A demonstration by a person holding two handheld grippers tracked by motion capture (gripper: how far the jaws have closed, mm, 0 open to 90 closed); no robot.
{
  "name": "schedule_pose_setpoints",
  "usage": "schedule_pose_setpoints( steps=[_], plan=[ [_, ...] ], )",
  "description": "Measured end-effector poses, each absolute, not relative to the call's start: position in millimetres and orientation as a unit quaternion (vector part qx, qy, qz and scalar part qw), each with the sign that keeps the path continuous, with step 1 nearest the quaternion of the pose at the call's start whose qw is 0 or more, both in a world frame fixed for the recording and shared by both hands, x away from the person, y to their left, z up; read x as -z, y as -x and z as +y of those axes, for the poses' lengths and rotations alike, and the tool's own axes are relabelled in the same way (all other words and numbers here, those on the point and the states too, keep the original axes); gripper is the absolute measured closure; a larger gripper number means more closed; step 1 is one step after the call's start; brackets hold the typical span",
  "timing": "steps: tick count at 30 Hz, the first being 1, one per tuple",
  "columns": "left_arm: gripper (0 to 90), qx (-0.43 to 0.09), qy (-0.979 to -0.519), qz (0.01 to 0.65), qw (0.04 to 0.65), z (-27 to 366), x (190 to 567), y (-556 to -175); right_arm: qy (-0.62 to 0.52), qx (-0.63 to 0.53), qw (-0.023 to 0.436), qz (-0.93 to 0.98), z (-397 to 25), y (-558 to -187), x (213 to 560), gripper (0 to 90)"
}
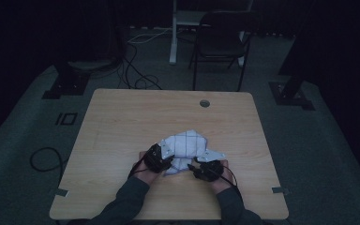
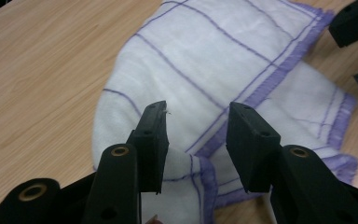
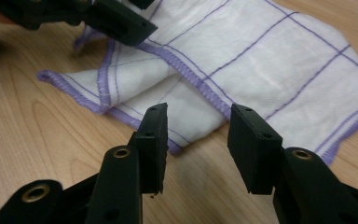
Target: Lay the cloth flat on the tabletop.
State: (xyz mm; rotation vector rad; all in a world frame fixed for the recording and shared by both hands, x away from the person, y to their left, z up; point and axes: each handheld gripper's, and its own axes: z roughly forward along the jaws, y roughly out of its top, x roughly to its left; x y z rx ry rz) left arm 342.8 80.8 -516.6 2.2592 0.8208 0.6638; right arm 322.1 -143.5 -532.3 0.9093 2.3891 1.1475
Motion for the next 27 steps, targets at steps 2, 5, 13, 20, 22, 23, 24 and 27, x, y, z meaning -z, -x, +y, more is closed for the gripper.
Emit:
schedule_pose_setpoints(
  steps=[2,5,13,20,22,23,24,27],
  plan=[
    [59.0,-0.255,-0.858,0.314,0.317,84,516,-344,-0.316,-0.406,0.167,0.841,-141,-322,533,58.0],
    [61.0,-0.259,-0.856,0.319,0.313,89,517,-346,-0.309,-0.405,0.163,0.845,-135,-322,535,58.5],
    [63.3,-0.260,-0.853,0.341,0.298,109,522,-352,-0.304,-0.388,0.158,0.856,-128,-323,542,60.1],
    [60.2,-0.236,-0.856,0.323,0.327,104,518,-348,-0.311,-0.377,0.162,0.857,-127,-324,544,69.4],
    [59.0,-0.233,-0.857,0.320,0.330,101,518,-348,-0.312,-0.378,0.162,0.857,-128,-324,544,70.8],
    [59.0,-0.233,-0.857,0.320,0.330,101,518,-348,-0.313,-0.378,0.162,0.856,-128,-324,544,70.8],
    [58.0,-0.218,-0.861,0.310,0.339,90,519,-349,-0.314,-0.376,0.163,0.856,-129,-325,544,74.0],
    [56.6,-0.207,-0.863,0.300,0.349,80,518,-349,-0.314,-0.377,0.163,0.856,-129,-325,544,74.4]
  ],
)
